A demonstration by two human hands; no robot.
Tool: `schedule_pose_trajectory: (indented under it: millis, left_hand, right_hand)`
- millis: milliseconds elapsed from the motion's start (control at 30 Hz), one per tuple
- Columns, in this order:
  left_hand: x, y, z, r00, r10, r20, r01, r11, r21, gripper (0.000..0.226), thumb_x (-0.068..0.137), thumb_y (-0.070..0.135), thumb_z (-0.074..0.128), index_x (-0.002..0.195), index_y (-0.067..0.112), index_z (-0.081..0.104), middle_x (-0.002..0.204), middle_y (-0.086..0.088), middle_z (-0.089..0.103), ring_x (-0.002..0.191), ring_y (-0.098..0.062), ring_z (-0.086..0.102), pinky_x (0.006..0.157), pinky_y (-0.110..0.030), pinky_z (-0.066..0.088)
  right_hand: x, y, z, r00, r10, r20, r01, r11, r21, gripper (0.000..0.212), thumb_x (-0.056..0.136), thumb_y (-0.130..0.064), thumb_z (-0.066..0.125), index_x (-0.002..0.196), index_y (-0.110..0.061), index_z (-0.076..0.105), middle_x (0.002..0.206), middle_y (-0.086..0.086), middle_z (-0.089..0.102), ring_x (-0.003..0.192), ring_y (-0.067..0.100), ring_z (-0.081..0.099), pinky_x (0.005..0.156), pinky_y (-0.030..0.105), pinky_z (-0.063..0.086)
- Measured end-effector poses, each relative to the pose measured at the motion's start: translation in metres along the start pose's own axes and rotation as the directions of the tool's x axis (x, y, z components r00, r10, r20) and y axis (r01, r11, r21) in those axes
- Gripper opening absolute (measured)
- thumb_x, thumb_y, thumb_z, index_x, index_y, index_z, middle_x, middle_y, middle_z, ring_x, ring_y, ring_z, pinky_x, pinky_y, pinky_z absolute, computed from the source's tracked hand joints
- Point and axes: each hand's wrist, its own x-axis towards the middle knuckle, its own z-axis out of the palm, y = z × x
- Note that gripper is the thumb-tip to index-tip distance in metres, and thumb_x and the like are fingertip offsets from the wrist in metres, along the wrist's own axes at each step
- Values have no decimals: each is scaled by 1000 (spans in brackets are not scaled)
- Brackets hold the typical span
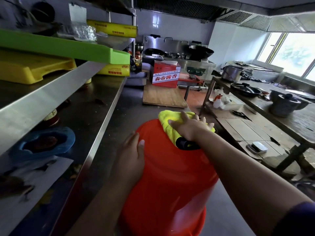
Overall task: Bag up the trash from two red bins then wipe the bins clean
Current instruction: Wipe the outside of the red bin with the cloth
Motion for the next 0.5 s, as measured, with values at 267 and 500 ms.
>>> schedule_pose_trajectory:
  millis: [267,500]
  left_hand:
    - [-2,-5,8,998,-17,-60,11,994,-113,46,100,31,31,137,8,46,141,-8,46,131,-21,39,104,-20,23]
    - [-10,-2,9,974,-140,-179,89,960,-267,42,99,19,37,139,7,34,139,-12,38,125,-22,41,87,-15,26]
  right_hand:
    - [-11,-40,5,966,-259,-31,258,966,-16,57,96,-62,16,149,-41,16,159,-5,9,145,36,0,107,70,-4]
    - [-36,-48,12,877,-481,-9,481,875,57,49,96,-60,25,144,-49,24,158,-17,10,146,24,-2,114,56,-2]
